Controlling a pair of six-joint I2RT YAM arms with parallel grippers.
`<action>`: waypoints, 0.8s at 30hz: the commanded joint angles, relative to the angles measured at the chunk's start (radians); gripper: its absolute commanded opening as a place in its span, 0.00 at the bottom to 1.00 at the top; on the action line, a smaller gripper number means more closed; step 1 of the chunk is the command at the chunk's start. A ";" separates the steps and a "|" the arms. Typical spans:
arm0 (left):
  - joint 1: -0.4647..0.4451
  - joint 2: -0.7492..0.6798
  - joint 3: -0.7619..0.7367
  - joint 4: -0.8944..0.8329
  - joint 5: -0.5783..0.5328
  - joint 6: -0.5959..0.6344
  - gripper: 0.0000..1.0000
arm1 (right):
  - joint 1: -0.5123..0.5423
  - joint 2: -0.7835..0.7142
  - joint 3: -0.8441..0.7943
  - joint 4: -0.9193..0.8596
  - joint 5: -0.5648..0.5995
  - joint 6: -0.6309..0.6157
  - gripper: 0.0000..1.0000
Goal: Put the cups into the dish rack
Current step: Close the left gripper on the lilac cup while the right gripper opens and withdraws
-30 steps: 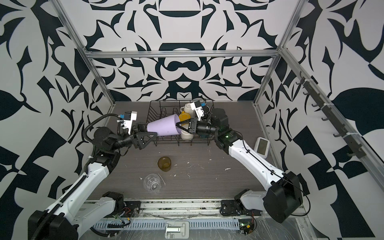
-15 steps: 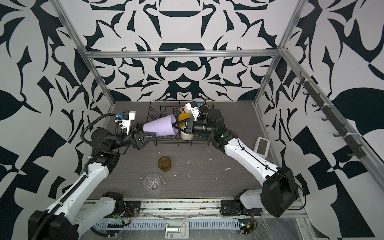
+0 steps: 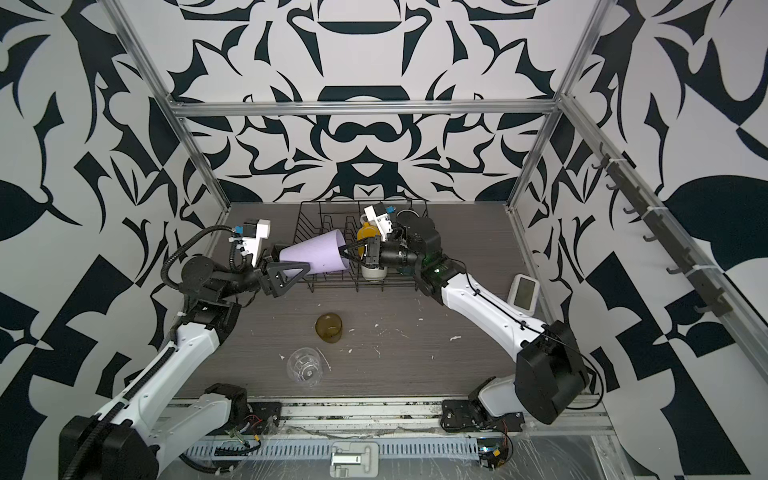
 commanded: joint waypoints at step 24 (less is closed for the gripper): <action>-0.005 0.057 -0.006 0.228 0.087 -0.138 0.30 | 0.022 0.040 0.060 0.087 0.027 0.027 0.00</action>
